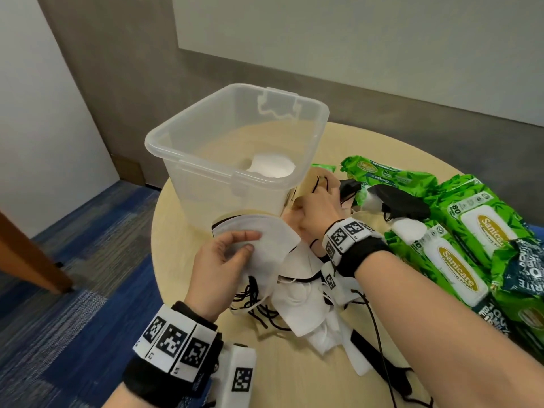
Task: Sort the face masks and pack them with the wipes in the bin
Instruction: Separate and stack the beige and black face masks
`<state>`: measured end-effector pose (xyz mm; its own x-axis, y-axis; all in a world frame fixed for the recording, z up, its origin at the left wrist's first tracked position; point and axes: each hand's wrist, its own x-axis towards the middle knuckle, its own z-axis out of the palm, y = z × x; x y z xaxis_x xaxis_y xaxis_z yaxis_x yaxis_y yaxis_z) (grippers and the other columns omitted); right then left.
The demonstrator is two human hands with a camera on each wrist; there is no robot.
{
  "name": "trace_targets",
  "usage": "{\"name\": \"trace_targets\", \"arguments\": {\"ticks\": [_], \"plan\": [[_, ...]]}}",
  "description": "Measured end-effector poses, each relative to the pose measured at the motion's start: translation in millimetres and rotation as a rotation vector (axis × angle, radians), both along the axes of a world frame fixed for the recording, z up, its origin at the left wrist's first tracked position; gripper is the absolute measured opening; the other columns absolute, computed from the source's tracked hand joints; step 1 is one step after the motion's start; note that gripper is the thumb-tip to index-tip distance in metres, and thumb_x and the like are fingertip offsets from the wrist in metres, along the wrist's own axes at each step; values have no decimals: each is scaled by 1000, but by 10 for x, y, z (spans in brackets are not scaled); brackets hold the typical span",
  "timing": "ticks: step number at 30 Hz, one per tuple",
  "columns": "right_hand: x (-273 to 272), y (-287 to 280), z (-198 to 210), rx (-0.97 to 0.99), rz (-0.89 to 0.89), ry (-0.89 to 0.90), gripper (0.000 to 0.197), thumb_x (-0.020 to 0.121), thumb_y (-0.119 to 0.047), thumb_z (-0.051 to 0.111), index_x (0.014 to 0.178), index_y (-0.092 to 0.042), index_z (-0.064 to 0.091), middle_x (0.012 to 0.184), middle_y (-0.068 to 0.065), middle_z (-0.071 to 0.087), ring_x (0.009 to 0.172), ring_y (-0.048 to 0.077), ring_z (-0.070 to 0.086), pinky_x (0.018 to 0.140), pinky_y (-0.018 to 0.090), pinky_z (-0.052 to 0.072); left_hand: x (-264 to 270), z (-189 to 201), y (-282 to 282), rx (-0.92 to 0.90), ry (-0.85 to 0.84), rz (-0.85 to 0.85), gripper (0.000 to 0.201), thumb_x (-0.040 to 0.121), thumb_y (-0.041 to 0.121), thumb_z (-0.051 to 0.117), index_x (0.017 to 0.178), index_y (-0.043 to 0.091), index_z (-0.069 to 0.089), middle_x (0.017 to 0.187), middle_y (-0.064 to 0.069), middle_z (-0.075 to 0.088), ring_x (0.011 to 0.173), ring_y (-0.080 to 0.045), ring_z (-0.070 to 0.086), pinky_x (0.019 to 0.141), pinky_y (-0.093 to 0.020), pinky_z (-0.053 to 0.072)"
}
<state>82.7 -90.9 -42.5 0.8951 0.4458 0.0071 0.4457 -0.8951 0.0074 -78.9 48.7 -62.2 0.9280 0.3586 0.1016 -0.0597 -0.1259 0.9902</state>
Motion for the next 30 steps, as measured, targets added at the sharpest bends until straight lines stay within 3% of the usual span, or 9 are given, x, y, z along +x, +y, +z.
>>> {"name": "trace_targets", "arguments": {"ticks": [4,10,13,15,17,21,25,28,30], "plan": [[-34,-210,103,334,-116,-34,13,74,-27,68,87,-25,67,83,-2,58,97,20,45,82,35,22,27,-39,-24,6,-17,3,28,89,1,55,91,26,68,97,15,66,83,13,59,78,-12,45],[-292,-604,461,1105,-85,170,24,71,-3,76,70,-20,58,72,-5,62,69,9,56,68,26,45,26,-36,-120,32,-43,9,31,89,3,55,91,32,65,97,15,66,87,14,58,75,-2,41],[-461,-743,568,1288,-31,230,20,74,-1,71,78,-17,59,80,0,64,72,8,59,72,25,48,22,-30,-191,72,-45,22,18,81,22,59,93,35,63,102,15,65,98,5,58,87,-14,43],[-585,-815,617,1380,7,315,19,72,-7,71,88,-13,62,87,4,66,80,14,61,77,29,50,13,-16,-259,74,-40,11,26,75,35,54,99,31,64,107,13,65,107,-3,57,95,-24,43],[-696,-866,617,1458,40,429,26,69,-14,70,93,-10,64,89,3,70,83,15,64,77,28,53,-2,41,-346,11,-54,-25,38,74,45,53,105,26,65,110,12,65,108,0,56,96,-22,43],[-885,-865,558,1504,44,525,25,72,-13,73,95,-8,66,87,1,72,81,13,66,71,23,53,-69,197,-533,-113,-182,-158,62,69,59,56,112,15,65,110,5,69,107,-4,60,90,-18,45],[-1040,-847,492,1437,-29,480,12,79,-12,65,90,-8,66,83,2,70,78,11,64,70,24,52,-106,282,-704,-126,-217,-166,28,73,30,73,94,12,69,89,1,73,83,-8,66,72,-18,51],[-1079,-880,404,1180,-131,262,23,77,-23,73,93,-9,62,94,6,59,87,13,56,79,32,46,-89,268,-739,-159,-200,-165,3,82,11,68,81,13,69,72,6,69,68,-4,60,62,-18,47],[-1112,-918,386,929,-156,-32,50,68,-36,79,110,-27,54,115,2,44,109,16,45,95,33,38,-76,254,-722,-166,-187,-178,4,83,12,68,80,10,70,70,4,68,66,-5,59,61,-19,47]]}}
